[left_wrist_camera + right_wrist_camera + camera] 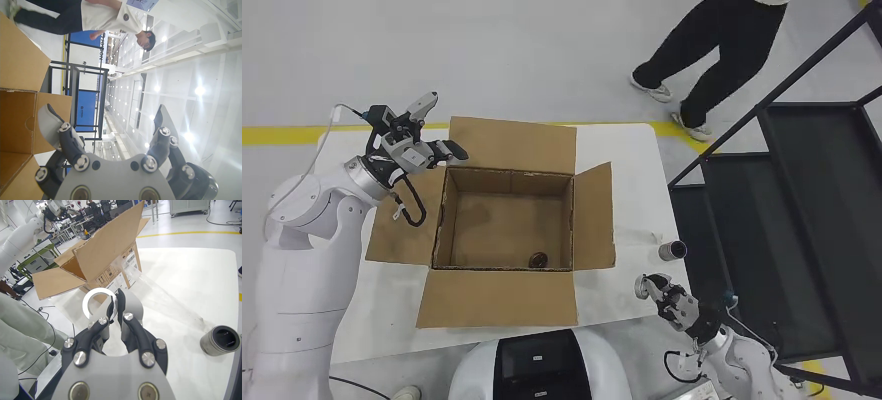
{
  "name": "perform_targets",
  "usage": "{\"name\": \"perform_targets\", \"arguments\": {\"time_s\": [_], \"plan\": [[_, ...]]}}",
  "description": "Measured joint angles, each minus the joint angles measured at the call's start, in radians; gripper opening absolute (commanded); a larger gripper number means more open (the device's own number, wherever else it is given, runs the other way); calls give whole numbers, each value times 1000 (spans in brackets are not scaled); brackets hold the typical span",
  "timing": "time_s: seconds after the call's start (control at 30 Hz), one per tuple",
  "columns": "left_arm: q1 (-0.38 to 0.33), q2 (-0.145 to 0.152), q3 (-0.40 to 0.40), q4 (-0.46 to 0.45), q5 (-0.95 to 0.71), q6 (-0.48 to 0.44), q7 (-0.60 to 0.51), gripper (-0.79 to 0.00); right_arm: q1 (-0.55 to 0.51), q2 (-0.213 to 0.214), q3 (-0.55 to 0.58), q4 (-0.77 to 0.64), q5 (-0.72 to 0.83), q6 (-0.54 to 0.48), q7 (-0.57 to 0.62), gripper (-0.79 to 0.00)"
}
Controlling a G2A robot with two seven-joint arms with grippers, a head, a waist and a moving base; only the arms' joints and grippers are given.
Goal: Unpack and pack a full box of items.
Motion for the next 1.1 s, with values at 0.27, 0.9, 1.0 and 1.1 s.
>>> {"name": "perform_targets", "arguments": {"time_s": [0.27, 0.9, 1.0, 1.1], "plan": [[0, 0, 0, 0, 0, 0, 0, 0, 0, 0, 0, 0, 0, 0, 0, -785], [0, 0, 0, 0, 0, 0, 0, 0, 130, -23, -85, -150, 89, 124, -39, -785], [0, 0, 0, 0, 0, 0, 0, 0, 155, -26, -100, -198, 64, 142, -47, -785], [0, 0, 0, 0, 0, 0, 0, 0, 181, -28, -131, -232, 64, 123, -30, -785]]}}
